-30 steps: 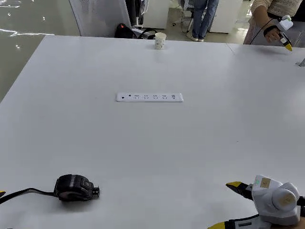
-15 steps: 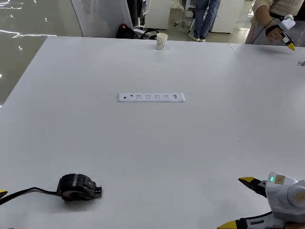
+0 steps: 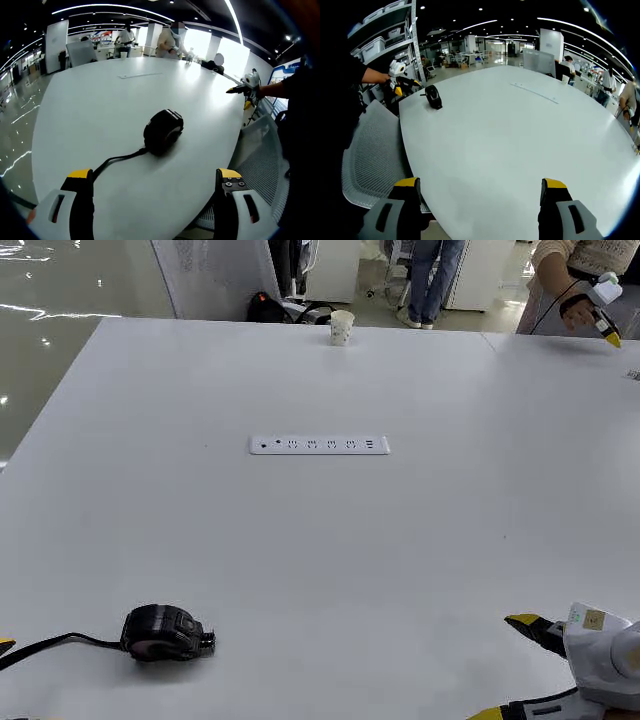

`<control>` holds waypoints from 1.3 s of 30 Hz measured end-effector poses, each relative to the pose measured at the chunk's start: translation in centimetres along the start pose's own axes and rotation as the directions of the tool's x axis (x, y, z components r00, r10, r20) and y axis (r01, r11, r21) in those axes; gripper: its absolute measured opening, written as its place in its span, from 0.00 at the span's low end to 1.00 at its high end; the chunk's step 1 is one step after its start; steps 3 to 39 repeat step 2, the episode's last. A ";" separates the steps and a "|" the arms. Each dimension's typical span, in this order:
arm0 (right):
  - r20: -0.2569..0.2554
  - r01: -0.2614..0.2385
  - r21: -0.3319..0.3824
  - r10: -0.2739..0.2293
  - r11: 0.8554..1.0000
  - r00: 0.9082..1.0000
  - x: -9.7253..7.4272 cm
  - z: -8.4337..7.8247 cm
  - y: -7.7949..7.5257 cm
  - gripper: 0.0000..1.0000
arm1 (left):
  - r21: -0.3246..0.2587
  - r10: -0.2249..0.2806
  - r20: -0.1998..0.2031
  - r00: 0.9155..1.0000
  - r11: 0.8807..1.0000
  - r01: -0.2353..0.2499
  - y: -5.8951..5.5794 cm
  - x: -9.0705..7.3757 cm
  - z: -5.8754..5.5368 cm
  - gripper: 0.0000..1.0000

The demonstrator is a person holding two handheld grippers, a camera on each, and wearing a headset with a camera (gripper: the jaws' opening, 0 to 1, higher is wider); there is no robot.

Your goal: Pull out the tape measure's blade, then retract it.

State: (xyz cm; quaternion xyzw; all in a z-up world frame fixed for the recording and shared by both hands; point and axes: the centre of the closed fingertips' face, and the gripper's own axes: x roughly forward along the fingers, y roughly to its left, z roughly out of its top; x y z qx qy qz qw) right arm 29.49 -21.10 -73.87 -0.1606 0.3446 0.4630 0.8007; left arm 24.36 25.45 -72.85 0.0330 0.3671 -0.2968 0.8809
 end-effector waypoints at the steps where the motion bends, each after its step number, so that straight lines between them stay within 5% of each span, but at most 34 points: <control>1: 0.001 0.000 0.002 0.000 1.000 1.000 0.0 0.0 0.0 0.99 | -0.001 0.000 -0.001 1.000 1.000 0.000 0.0 0.0 0.0 0.99; 39: 0.001 0.000 0.003 0.000 1.000 1.000 -0.1 0.0 -0.1 0.99 | 0.000 0.000 -0.002 1.000 1.000 0.000 0.0 0.0 0.0 0.99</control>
